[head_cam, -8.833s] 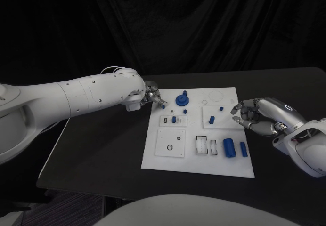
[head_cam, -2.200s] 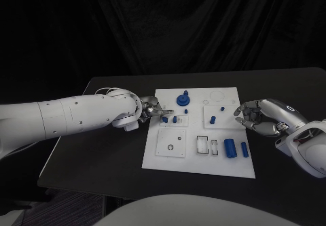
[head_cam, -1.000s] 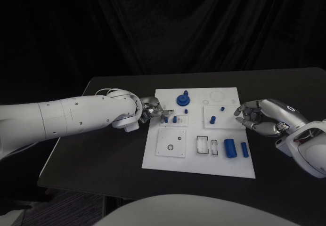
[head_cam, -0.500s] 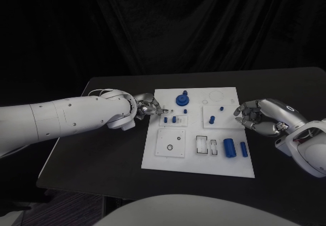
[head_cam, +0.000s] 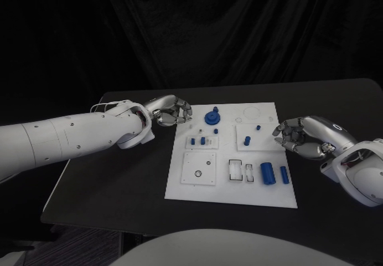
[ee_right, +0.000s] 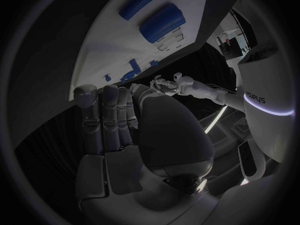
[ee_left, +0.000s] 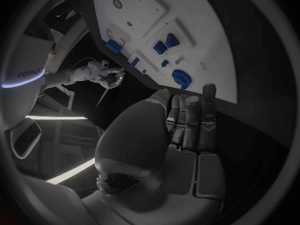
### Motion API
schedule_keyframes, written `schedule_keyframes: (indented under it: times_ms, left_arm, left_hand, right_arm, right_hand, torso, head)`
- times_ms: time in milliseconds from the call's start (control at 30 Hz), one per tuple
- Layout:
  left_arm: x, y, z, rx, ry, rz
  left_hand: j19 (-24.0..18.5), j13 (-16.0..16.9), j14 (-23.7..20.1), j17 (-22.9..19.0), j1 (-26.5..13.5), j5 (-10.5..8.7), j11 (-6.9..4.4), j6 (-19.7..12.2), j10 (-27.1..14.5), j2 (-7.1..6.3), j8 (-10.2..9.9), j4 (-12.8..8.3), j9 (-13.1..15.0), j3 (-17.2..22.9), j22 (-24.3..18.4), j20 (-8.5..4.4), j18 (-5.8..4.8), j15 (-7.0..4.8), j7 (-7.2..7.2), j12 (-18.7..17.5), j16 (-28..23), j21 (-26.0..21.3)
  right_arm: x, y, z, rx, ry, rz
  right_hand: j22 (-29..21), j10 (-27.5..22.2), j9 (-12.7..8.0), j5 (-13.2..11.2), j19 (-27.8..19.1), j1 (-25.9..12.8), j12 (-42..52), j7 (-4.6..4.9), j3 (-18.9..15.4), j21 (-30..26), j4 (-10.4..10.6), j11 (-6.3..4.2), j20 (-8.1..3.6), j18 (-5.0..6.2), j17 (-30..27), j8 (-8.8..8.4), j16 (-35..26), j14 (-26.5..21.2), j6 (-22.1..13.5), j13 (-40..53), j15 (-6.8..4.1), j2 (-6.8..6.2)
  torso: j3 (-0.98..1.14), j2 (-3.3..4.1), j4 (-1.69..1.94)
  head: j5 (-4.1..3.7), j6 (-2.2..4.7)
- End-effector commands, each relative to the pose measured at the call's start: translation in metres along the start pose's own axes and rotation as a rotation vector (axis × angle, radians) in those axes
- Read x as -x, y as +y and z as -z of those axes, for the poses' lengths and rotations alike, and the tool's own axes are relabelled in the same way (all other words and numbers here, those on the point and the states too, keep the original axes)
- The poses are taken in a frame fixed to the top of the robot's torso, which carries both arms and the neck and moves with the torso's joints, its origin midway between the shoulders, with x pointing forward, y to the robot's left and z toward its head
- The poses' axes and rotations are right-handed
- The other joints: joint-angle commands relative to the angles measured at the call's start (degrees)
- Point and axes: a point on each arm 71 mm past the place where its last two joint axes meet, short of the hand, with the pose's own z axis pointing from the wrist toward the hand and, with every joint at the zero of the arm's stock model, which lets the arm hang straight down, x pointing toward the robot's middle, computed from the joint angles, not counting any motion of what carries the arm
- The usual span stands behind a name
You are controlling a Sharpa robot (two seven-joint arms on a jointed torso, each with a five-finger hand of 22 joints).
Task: Assemble the parts on the task board
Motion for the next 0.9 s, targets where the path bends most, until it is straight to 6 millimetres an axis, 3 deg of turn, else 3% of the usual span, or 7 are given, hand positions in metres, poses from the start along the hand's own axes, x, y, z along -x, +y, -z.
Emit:
schedule_keyframes:
  times_ms: [33,200,367,467,533,667,900]
  left_arm:
    - [0.003,-0.014,-0.004,-0.222,-0.025,-0.149]
    - [-0.001,-0.015,-0.015,-0.288,0.021,-0.349]
    - [-0.009,-0.021,-0.031,-0.336,0.054,-0.484]
    - [-0.013,-0.026,-0.037,-0.364,0.064,-0.541]
    - [-0.017,-0.029,-0.042,-0.383,0.069,-0.571]
    - [-0.022,-0.036,-0.051,-0.410,0.071,-0.602]
    - [-0.031,-0.049,-0.064,-0.429,0.061,-0.616]
  left_hand:
    - [-0.9,-7.8,-0.9,-3.8,3.8,-1.06,-0.19,0.7,-2.0,-1.89,-1.2,-1.3,-4.6,6.3,1.5,-0.17,1.23,-0.19,-0.25,-5.6,-2.1,-0.2]
    - [1.8,-17.4,3.9,-6.4,3.3,-3.99,-3.23,0.7,-2.3,-4.49,-3.1,-3.7,-11.4,11.6,1.2,-1.64,1.59,-3.08,-3.85,-9.1,-2.8,1.1]
    - [14.9,-24.7,15.6,-0.1,1.1,-12.85,-4.10,2.5,1.0,-5.72,-5.8,-5.9,-17.6,11.6,2.5,-2.98,-0.25,-3.97,-8.25,-9.0,3.3,9.3]
    - [18.3,-26.3,17.9,0.5,0.2,-13.81,-4.41,3.3,2.0,-6.87,-5.9,-6.2,-18.7,10.0,3.0,-3.32,-0.80,-4.28,-9.11,-8.3,4.1,11.6]
    - [23.5,-28.4,21.3,2.0,0.4,-12.62,-5.33,4.0,3.6,-7.67,-6.0,-7.0,-19.9,9.1,4.3,-4.14,-1.90,-5.36,-11.14,-8.0,5.2,16.9]
    - [25.8,-30.9,22.8,1.1,-0.7,-11.86,-5.35,5.2,5.4,-8.25,-6.6,-6.9,-21.3,8.3,4.5,-4.88,-2.12,-5.85,-10.86,-8.4,4.7,17.7]
    - [27.2,-32.9,24.2,1.2,-3.7,-14.14,-5.03,6.6,7.4,-8.61,-7.1,-5.5,-22.8,6.0,4.2,-4.82,-2.19,-5.75,-9.86,-8.4,5.0,17.2]
  right_arm:
    - [0.001,0.000,0.000,0.000,-0.024,-0.001]
    - [0.001,-0.001,0.000,0.003,-0.037,-0.003]
    - [0.003,-0.001,0.001,0.003,-0.049,-0.006]
    - [0.003,-0.001,0.002,-0.001,-0.052,-0.012]
    - [0.003,-0.002,0.002,-0.005,-0.053,-0.019]
    - [0.003,-0.002,0.002,-0.007,-0.053,-0.026]
    - [0.003,-0.003,0.002,-0.016,-0.054,-0.043]
  right_hand:
    - [4.6,0.0,-0.1,0.2,-0.2,0.0,-0.2,-0.06,0.0,-0.2,0.4,0.34,0.05,0.87,0.1,-0.33,-0.1,-0.1,0.4,-0.1,0.07,0.44]
    - [4.7,0.0,-0.1,0.2,-0.1,0.0,-0.2,-0.07,0.0,0.0,0.4,0.33,0.05,0.83,0.2,-0.34,0.0,0.0,0.4,-0.1,0.07,0.46]
    - [4.7,0.1,-0.1,0.4,0.0,0.1,-0.2,-0.10,0.0,0.1,0.3,0.30,0.05,0.83,0.3,-0.42,0.2,0.2,0.5,-0.1,0.04,0.40]
    - [4.7,0.1,-0.1,0.4,0.1,0.1,-0.2,-0.11,0.0,0.2,0.3,0.29,0.04,0.81,0.4,-0.43,0.2,0.2,0.6,-0.1,0.03,0.38]
    - [4.8,0.1,-0.1,0.5,0.1,0.1,-0.2,-0.11,0.0,0.2,0.3,0.28,0.04,0.80,0.5,-0.44,0.3,0.3,0.6,-0.1,0.02,0.37]
    - [4.8,0.2,-0.1,0.6,0.3,0.2,-0.1,-0.16,0.0,0.4,0.3,0.25,0.02,0.77,0.6,-0.46,0.4,0.5,0.8,-0.1,-0.01,0.35]
    - [4.8,0.2,-0.1,0.7,0.3,0.2,-0.1,-0.16,0.0,0.5,0.3,0.24,0.02,0.76,0.7,-0.47,0.5,0.5,0.8,-0.1,-0.02,0.34]
  torso:
    - [0.07,-0.18,-0.02]
    - [0.06,-0.45,-0.25]
    - [0.13,-1.07,-0.30]
    - [0.20,-1.41,-0.34]
    - [0.24,-1.64,-0.48]
    - [0.20,-1.87,-0.71]
    - [0.20,-2.05,-1.12]
  head:
    - [-0.24,0.01]
    - [-0.45,0.01]
    - [-0.54,0.01]
    - [-0.49,0.01]
    - [-0.32,0.01]
    - [-0.05,0.01]
    - [0.22,0.01]
